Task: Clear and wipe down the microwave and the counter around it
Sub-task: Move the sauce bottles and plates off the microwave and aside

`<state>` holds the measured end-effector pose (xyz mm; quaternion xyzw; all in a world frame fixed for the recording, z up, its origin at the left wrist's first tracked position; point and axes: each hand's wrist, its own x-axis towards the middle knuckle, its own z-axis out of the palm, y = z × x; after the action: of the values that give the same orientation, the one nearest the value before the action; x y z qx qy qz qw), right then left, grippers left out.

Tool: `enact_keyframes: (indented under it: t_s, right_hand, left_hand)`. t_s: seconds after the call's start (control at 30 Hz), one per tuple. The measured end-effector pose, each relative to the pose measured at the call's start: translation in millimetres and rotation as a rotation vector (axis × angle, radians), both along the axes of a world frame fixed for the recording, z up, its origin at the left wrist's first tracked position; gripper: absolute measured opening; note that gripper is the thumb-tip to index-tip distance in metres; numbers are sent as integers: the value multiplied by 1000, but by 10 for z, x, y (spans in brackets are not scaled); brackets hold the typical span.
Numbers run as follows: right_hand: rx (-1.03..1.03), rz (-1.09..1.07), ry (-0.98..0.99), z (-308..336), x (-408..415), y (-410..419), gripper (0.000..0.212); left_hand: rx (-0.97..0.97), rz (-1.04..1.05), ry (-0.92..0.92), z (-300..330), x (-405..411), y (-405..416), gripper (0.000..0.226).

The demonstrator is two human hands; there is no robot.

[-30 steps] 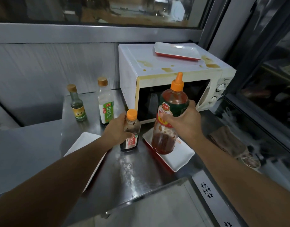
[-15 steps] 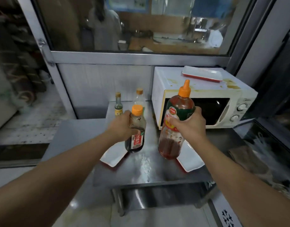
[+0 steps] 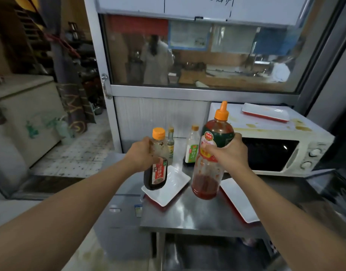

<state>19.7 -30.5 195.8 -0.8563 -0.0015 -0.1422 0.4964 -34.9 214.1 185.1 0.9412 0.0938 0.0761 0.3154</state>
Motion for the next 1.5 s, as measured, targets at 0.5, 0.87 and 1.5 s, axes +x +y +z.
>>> enact_keyframes:
  t_s: [0.5, 0.87, 1.5]
  right_hand:
    - [51, -130, 26, 434, 660, 961, 70]
    - [143, -135, 9, 845, 1528, 1274, 70]
    - [55, -25, -49, 821, 3595, 1064, 81]
  left_hand:
    - [24, -278, -48, 380, 1200, 1043, 56]
    - [-33, -302, -99, 561, 2049, 1265, 51]
    - [-72, -127, -113, 544, 3617, 895, 56]
